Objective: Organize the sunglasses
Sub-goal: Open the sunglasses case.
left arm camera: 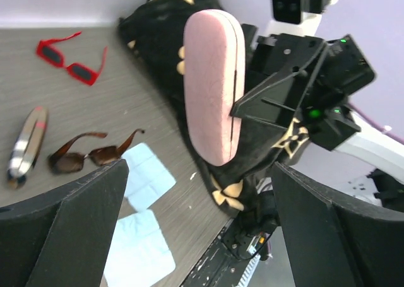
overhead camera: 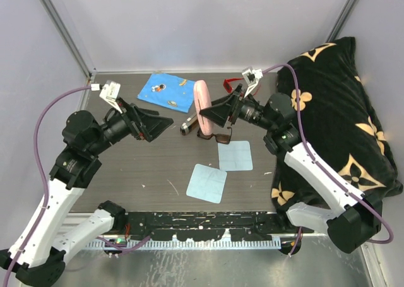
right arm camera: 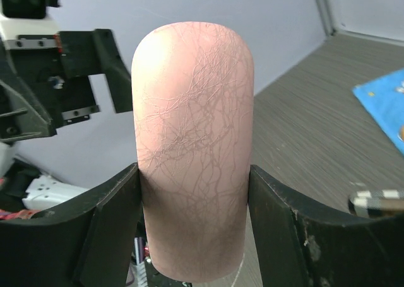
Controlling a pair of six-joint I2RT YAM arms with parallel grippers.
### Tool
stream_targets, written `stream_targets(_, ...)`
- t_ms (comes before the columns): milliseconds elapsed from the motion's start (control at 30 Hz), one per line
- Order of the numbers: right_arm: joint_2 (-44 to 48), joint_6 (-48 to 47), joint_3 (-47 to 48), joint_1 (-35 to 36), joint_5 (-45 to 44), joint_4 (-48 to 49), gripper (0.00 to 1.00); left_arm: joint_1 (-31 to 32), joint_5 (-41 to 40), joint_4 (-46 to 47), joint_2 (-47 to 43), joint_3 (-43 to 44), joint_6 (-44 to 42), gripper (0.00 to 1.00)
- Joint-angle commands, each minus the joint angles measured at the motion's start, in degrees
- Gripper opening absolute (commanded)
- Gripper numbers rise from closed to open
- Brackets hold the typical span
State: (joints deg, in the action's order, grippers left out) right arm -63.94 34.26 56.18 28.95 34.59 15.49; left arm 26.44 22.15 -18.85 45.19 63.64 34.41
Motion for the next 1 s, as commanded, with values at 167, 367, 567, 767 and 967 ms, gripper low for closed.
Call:
stream_targets(167, -2.52, 12.27, 2.65, -0.56, 10.23, 28.12, 0.01, -0.31, 13.23, 25.78, 4.44, -0.36, 3.21, 0.98)
stream_targets(367, -3.60, 16.20, 2.03, -0.47, 12.21, 33.94, 0.01, -0.33, 14.38, 34.80, 7.87, 0.03, 7.08, 0.98)
stream_targets(567, -4.38, 19.43, 2.29, -0.37, 11.37, 37.06, 0.01, 0.26, 17.04, 42.73, 12.25, 0.52, 11.75, 0.98)
stream_targets(767, -5.71, 20.24, 4.50, 0.20, 11.10, 36.85, 0.01, 2.82, 17.38, 44.33, 15.10, 1.96, 11.38, 0.98)
stream_targets(967, -6.31, 20.39, 4.58, 1.06, 11.03, 36.55, 0.01, 4.22, 17.38, 45.80, 15.78, 2.81, 11.42, 0.97)
